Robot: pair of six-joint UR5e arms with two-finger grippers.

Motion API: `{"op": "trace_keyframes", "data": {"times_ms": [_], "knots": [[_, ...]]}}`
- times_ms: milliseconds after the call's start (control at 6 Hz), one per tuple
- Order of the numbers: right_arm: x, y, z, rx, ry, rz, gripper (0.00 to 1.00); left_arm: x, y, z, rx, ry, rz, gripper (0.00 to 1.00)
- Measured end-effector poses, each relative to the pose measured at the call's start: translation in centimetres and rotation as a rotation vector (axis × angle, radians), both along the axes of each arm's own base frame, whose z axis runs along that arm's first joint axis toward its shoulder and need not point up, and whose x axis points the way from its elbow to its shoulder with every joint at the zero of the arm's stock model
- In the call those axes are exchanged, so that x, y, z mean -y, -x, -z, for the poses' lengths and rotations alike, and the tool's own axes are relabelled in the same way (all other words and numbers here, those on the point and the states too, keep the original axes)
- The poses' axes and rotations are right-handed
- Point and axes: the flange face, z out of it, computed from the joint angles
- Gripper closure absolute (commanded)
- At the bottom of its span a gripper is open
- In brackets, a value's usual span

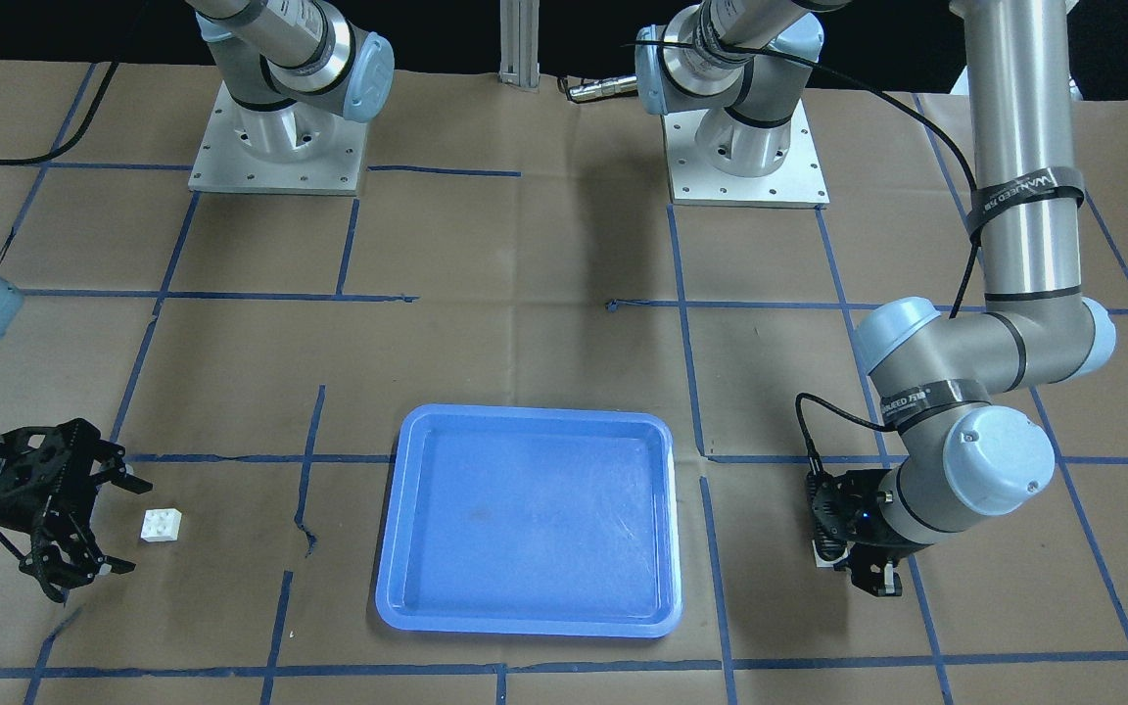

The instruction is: Assemble white blocks and place on blue tray

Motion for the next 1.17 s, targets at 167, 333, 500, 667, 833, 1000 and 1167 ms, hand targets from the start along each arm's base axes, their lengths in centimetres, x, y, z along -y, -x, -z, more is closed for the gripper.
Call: {"op": "trace_keyframes", "data": {"times_ms": [167,333,500,667,833,1000,1167], "knots": [[-0.3,-0.1,1.0,0.007,-0.014,-0.003,0.05,-0.2,0.1,-0.6,0.005,0.004,0.001,0.94],[-0.6,-0.3,1.6,0.013,-0.026,-0.003,0.15,-0.5,0.5,-2.6,0.01,0.024,0.006,0.95],[-0.8,-0.4,1.9,0.015,-0.032,-0.003,0.35,-1.0,2.1,-5.1,0.012,0.047,0.016,0.95],[-0.8,-0.4,1.9,0.013,-0.033,-0.004,0.53,-1.6,5.8,-7.2,0.012,0.062,0.026,0.96],[-0.8,-0.3,1.8,0.008,-0.031,-0.004,0.64,-2.7,11.0,-8.7,0.009,0.072,0.021,1.0],[-0.7,-0.3,1.7,0.003,-0.028,-0.005,0.73,-4.0,16.2,-9.2,0.005,0.069,0.005,1.0],[-0.7,-0.2,1.6,0.001,-0.026,-0.005,0.79,-5.3,20.6,-8.6,0.003,0.056,-0.016,1.0]]}}
